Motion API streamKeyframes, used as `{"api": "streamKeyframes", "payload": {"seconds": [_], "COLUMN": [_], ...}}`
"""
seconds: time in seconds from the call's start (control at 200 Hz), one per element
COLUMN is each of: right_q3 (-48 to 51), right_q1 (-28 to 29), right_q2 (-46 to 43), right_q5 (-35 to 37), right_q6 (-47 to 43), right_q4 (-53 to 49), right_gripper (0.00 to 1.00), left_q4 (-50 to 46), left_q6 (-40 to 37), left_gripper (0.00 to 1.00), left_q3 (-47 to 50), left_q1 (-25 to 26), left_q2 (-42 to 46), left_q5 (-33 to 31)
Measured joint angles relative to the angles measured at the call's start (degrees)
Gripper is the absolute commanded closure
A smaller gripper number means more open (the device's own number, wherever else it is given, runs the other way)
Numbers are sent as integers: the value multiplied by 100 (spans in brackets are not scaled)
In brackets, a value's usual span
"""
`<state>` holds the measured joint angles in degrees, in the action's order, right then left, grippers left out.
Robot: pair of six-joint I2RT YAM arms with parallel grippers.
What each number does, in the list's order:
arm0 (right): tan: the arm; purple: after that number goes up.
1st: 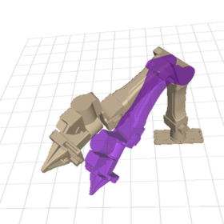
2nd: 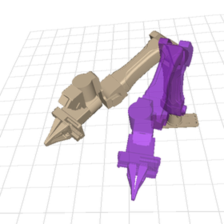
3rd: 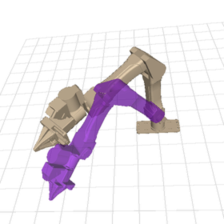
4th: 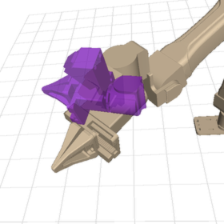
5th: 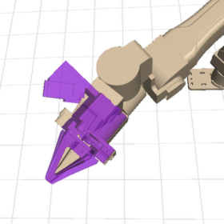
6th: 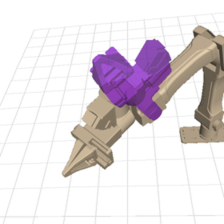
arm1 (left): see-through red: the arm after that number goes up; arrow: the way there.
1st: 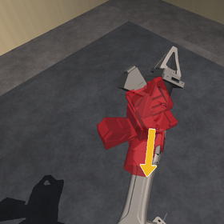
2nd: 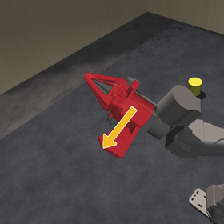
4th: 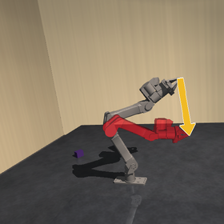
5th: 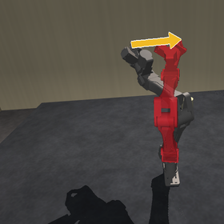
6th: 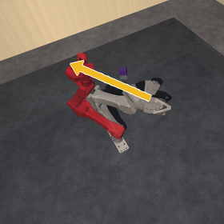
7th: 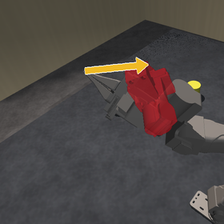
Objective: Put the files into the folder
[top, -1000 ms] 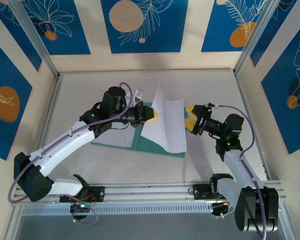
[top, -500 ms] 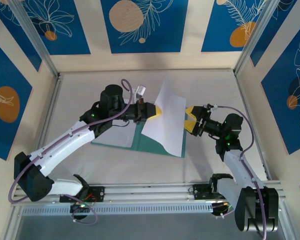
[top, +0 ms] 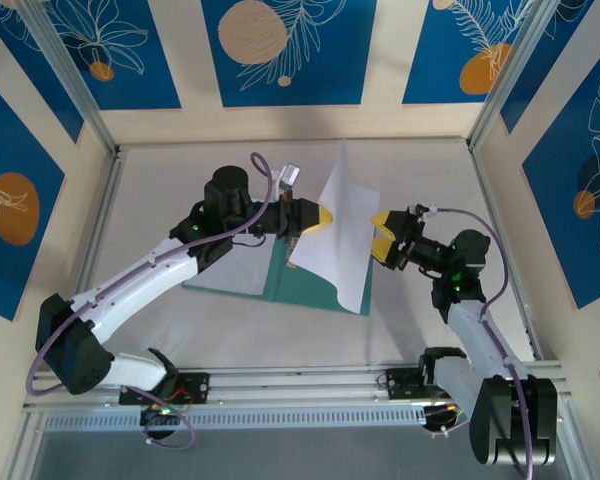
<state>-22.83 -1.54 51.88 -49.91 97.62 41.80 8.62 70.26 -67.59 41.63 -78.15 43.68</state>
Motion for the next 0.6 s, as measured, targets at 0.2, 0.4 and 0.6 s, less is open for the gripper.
{"api": "streamKeyframes", "payload": {"seconds": [0.2, 0.4, 0.6], "right_q3": [-2, -2, -20], "right_q1": [0, 2, 39], "right_q2": [-278, -490, -568], "right_q5": [-55, -31, -28], "right_q6": [-44, -179, -348], "right_q4": [140, 221, 105], "right_gripper": [19, 19, 19], "left_q4": [175, 1040, 2385], "left_q6": [68, 682, 1497], "left_gripper": [100, 100, 100], "left_q3": [-4, 4, 39], "left_q1": [-63, -87, -20], "left_q2": [-15, -61, -317], "left_q5": [199, 479, 691]}}
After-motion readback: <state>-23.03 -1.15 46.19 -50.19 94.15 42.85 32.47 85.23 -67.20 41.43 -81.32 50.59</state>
